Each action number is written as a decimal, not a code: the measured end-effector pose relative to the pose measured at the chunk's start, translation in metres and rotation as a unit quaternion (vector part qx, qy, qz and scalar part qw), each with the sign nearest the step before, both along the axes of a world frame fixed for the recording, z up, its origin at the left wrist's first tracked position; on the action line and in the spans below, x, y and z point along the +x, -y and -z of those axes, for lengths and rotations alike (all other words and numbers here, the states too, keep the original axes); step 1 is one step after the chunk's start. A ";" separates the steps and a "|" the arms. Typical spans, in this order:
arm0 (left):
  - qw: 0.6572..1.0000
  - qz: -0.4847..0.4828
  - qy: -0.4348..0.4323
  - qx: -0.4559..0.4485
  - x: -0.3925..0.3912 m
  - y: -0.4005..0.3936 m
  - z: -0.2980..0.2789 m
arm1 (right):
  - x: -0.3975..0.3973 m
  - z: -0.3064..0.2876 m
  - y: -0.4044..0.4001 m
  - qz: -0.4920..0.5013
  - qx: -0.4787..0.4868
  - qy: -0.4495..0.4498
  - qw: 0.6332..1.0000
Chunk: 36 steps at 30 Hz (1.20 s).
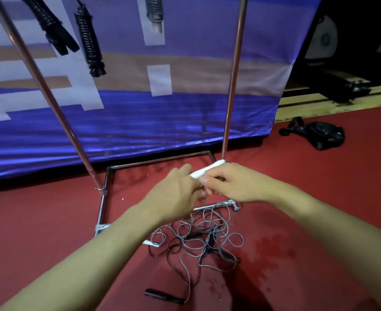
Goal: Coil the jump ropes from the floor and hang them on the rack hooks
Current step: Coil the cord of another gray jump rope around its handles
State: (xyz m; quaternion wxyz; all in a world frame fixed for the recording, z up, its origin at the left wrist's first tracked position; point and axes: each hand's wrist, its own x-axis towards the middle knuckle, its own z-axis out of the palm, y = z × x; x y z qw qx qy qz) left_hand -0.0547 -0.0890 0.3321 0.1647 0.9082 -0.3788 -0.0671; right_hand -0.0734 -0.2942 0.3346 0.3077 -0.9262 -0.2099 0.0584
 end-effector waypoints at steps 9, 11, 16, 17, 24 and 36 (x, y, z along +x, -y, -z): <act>0.972 -0.118 -0.061 0.194 0.052 -0.078 0.010 | -0.008 0.012 0.062 0.030 -0.084 -0.155 0.984; 0.985 -0.089 -0.096 0.116 0.040 -0.060 0.004 | -0.005 0.006 0.041 0.002 -0.106 -0.064 0.992; 0.999 0.040 0.007 0.022 0.013 -0.002 0.005 | -0.003 -0.003 -0.005 -0.022 -0.104 0.043 0.993; 0.998 0.046 0.026 0.018 0.017 -0.005 0.008 | -0.003 -0.002 -0.002 -0.019 -0.100 0.046 0.994; 0.983 -0.118 -0.009 0.139 0.055 -0.070 0.011 | -0.005 0.007 0.063 0.049 -0.127 -0.115 0.984; 0.969 -0.166 0.006 0.182 0.039 -0.042 0.001 | -0.011 -0.015 0.033 -0.027 -0.145 -0.056 0.987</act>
